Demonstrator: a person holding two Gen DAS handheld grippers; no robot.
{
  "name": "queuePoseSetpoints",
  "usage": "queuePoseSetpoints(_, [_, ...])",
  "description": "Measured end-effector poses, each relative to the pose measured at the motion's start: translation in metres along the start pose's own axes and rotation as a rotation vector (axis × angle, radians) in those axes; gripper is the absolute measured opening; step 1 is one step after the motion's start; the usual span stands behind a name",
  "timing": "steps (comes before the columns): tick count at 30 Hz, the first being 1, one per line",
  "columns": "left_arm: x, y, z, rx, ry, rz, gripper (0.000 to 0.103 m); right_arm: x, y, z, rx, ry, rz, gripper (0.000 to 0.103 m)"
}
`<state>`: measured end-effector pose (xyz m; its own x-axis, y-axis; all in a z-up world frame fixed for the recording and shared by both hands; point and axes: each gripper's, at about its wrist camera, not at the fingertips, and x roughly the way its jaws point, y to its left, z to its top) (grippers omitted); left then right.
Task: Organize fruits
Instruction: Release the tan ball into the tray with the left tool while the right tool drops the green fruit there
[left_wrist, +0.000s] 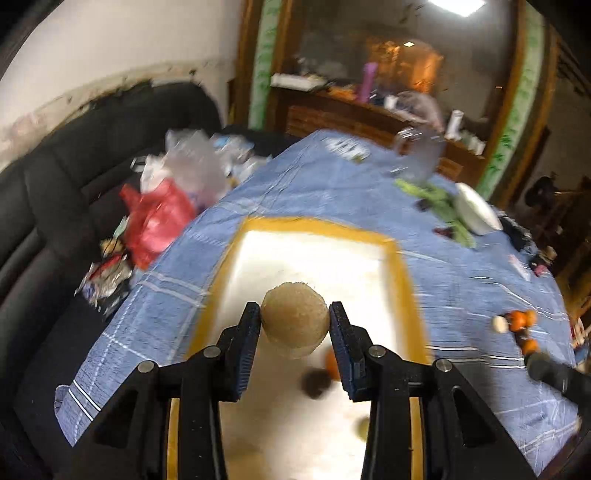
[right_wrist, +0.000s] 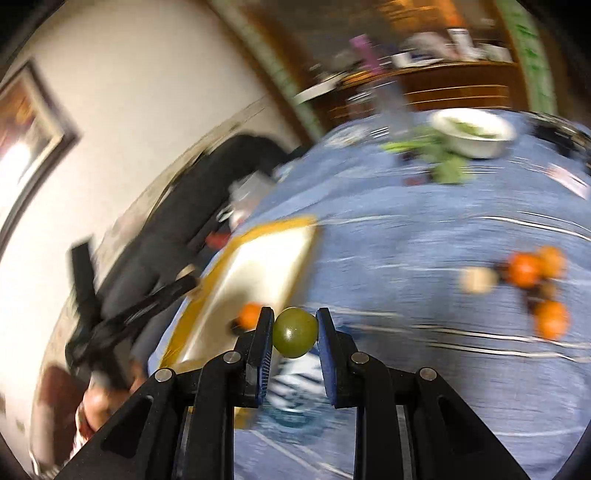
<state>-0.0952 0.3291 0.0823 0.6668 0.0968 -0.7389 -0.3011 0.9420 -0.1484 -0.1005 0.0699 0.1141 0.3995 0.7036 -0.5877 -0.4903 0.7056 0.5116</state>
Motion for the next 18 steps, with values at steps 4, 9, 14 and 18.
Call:
queuePoseSetpoints(4, [0.028, 0.030, 0.000, -0.055, 0.088, 0.000, 0.037, 0.057, 0.054, -0.014, -0.135, 0.107, 0.011, 0.026])
queuePoseSetpoints(9, [0.041, 0.037, -0.011, -0.092, 0.124, -0.033, 0.037, 0.103, 0.087, -0.044, -0.256, 0.220, -0.027, 0.026])
queuePoseSetpoints(14, [0.036, 0.033, -0.009, -0.102, 0.106, -0.067, 0.055, 0.127, 0.105, -0.063, -0.336, 0.254, -0.078, 0.029])
queuePoseSetpoints(18, [0.011, 0.024, -0.009, -0.077, 0.048, -0.055, 0.066, 0.126, 0.109, -0.067, -0.336, 0.238, -0.062, 0.050])
